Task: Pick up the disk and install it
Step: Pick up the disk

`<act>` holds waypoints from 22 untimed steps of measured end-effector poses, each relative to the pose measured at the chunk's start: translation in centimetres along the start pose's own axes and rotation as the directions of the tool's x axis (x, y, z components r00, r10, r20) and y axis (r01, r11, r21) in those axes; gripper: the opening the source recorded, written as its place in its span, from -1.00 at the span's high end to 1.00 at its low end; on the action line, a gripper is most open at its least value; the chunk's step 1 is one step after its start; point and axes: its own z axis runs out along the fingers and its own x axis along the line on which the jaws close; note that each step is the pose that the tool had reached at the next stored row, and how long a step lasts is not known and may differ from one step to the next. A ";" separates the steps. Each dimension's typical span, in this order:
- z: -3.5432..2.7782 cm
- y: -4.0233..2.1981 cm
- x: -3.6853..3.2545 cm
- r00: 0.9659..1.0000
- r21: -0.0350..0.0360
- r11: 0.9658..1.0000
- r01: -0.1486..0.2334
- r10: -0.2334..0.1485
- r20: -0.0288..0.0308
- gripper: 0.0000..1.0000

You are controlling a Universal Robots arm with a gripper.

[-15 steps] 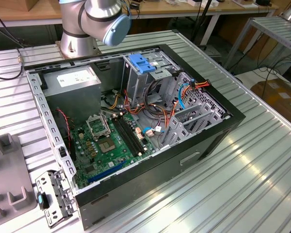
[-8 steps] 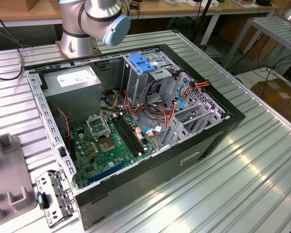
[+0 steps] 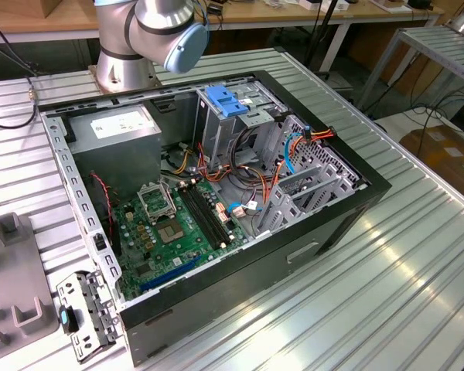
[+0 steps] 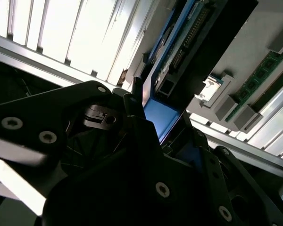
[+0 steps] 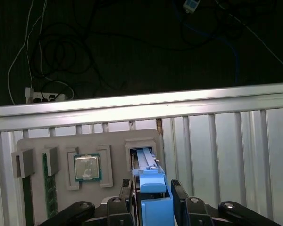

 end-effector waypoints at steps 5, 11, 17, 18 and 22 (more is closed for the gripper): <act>0.18 0.00 0.00 1.000 0.000 1.000 0.001 -0.001 0.000 0.09; 0.19 0.00 0.00 1.000 0.000 1.000 0.002 -0.002 0.000 0.09; 0.18 0.00 0.00 1.000 0.000 1.000 0.003 -0.003 0.000 0.12; 0.18 0.00 0.00 1.000 0.000 1.000 0.002 -0.002 0.000 0.25; 0.18 0.00 0.00 1.000 0.000 1.000 0.003 -0.003 0.000 0.25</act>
